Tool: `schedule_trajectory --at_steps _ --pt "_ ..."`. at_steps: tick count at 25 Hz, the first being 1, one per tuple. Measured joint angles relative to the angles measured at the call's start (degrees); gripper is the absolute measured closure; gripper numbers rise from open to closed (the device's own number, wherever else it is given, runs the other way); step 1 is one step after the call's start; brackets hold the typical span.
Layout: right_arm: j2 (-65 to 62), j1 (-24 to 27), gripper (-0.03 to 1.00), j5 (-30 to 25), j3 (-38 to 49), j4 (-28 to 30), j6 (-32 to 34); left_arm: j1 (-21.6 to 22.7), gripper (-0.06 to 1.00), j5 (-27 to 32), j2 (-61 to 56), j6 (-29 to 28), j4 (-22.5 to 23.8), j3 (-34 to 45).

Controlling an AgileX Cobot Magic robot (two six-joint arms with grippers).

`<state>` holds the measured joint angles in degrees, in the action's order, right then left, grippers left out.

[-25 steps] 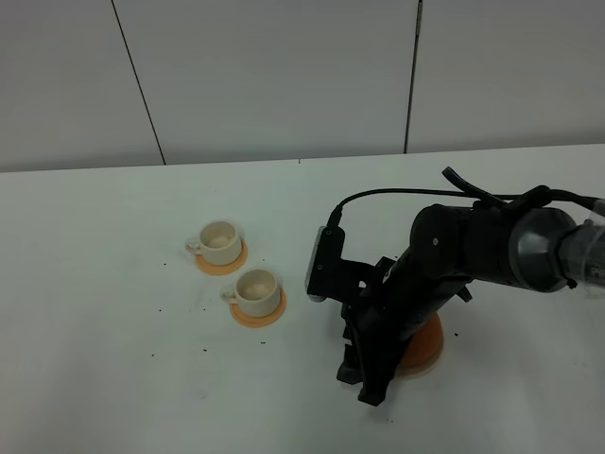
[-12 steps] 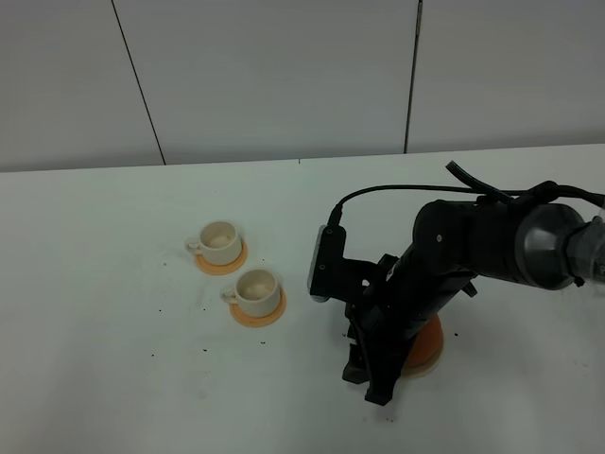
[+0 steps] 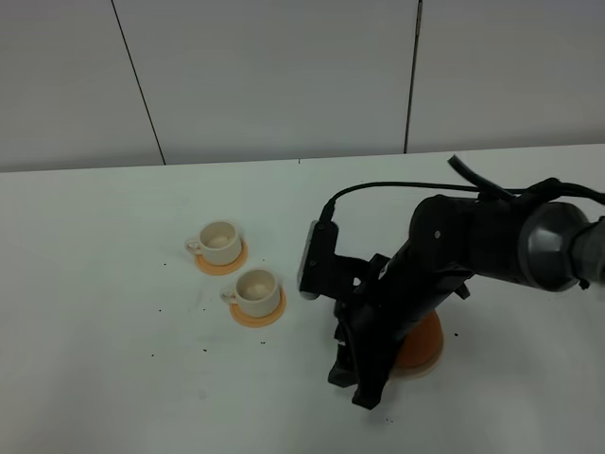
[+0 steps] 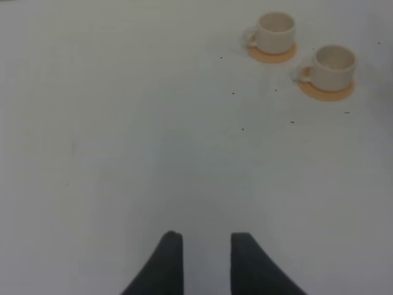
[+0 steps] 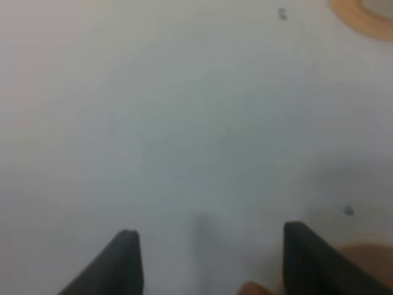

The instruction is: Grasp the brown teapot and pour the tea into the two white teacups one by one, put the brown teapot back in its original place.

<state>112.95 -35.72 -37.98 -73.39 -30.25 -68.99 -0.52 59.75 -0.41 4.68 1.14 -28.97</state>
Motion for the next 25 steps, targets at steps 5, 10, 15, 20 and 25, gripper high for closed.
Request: schedule_trajectory --at_steps 5,10,15,20,25 --pt "0.19 -1.23 0.48 -0.19 0.00 1.37 0.06 0.00 0.69 0.00 0.00 0.00 0.00 0.00" --pt "0.78 -1.23 0.48 0.61 0.00 3.30 0.06 0.00 0.69 0.00 0.00 0.00 0.00 0.00" --pt "0.82 -1.23 0.48 0.72 0.00 3.42 0.06 0.00 0.69 0.00 0.00 0.00 0.00 0.00" --pt "0.82 -1.23 0.48 -1.46 0.00 4.66 2.13 0.00 0.69 0.00 0.00 0.00 0.00 0.00" --pt "0.82 -1.23 0.48 -2.92 0.00 6.78 5.77 0.00 0.69 0.00 0.00 0.00 0.00 0.00"
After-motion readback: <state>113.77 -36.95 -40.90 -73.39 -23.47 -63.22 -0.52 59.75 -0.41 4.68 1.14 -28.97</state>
